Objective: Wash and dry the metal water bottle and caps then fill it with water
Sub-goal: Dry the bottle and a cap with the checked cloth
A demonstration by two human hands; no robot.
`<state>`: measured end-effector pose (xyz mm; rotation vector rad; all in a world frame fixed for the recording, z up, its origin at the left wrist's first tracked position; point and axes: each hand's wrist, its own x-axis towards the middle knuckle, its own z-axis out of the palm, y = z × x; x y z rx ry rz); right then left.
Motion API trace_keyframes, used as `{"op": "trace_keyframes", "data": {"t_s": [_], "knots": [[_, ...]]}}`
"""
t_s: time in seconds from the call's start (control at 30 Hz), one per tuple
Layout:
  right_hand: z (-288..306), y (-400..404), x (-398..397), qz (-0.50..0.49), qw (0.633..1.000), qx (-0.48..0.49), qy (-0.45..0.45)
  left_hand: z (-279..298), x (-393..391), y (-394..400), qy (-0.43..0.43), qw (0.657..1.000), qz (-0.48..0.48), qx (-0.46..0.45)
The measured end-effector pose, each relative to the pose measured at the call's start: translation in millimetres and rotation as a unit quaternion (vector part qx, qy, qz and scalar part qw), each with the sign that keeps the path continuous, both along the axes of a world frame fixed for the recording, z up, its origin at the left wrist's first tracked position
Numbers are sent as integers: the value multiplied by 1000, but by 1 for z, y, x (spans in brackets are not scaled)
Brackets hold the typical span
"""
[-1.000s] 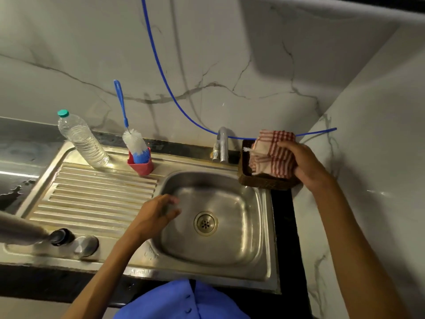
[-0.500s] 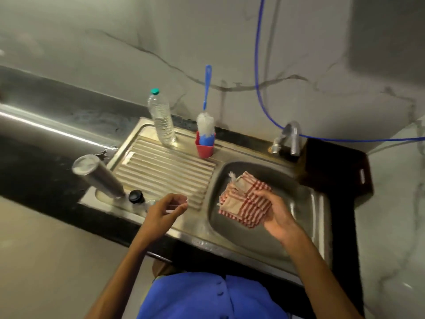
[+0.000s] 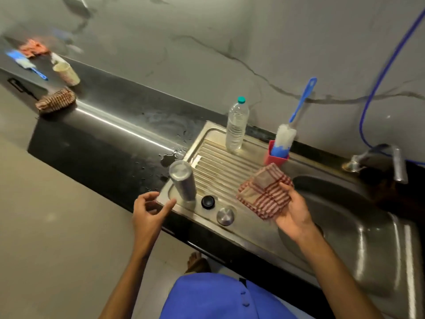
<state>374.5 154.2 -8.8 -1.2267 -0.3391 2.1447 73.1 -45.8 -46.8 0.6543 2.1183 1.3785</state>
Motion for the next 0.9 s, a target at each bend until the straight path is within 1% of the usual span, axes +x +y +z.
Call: {"op": "trace_keyframes", "data": {"t_s": [0.07,0.13,0.2,0.27,0.3,0.33,0.37,0.4,0.43,0.47,0.5,0.53,0.57,0.6,0.63,0.67,0.7,0.73,0.77,0.8,0.83,0.87,0.9], "knots": [[2,-3,-17,-11,1000,4,8,-7,-23,26,18,999,-24,-20],[8,-9,-28,-40,999,6,15,-15,-30,60,32,995,-82,-49],[14,-19,-33,-85,996,11,24,-19,-25,94,18,991,-121,-59],[27,-26,-33,-140,990,26,22,-10,-13,121,23,992,-107,-61],[35,-29,-32,-168,985,37,22,-3,-7,132,41,993,-98,-48],[45,-30,-28,-194,979,54,16,9,1,142,73,991,-110,-22],[54,-29,-24,-224,972,74,14,23,10,151,111,984,-138,13],[66,-27,-20,-251,961,115,18,37,21,162,154,972,-175,39],[80,-24,-20,-269,945,186,15,56,36,172,201,954,-214,59],[97,-20,-22,-279,921,273,2,71,52,181,240,938,-243,61],[112,-18,-21,-266,889,372,-32,88,73,190,272,922,-266,64],[122,-18,-18,-224,841,478,-118,101,96,197,291,910,-287,72],[130,-18,-12,-156,759,582,-244,111,122,203,291,901,-308,94],[131,-17,-6,-56,638,671,-373,120,148,206,282,894,-322,134],[130,-15,0,20,504,705,-499,125,170,207,273,888,-325,174],[132,-14,10,37,429,683,-590,129,195,208,282,879,-323,211],[131,-12,22,16,409,647,-643,129,217,209,304,864,-323,237],[135,-8,35,-17,426,617,-661,128,237,212,335,845,-334,249],[139,-4,50,-52,461,595,-657,127,254,215,369,823,-352,249],[142,2,65,-85,514,576,-630,125,266,217,380,812,-377,232],[140,10,89,-107,575,551,-596,125,280,219,364,813,-400,216],[139,17,111,-121,644,527,-541,124,292,220,328,825,-418,195],[134,23,135,-132,713,510,-463,124,304,221,277,839,-436,172]]}}
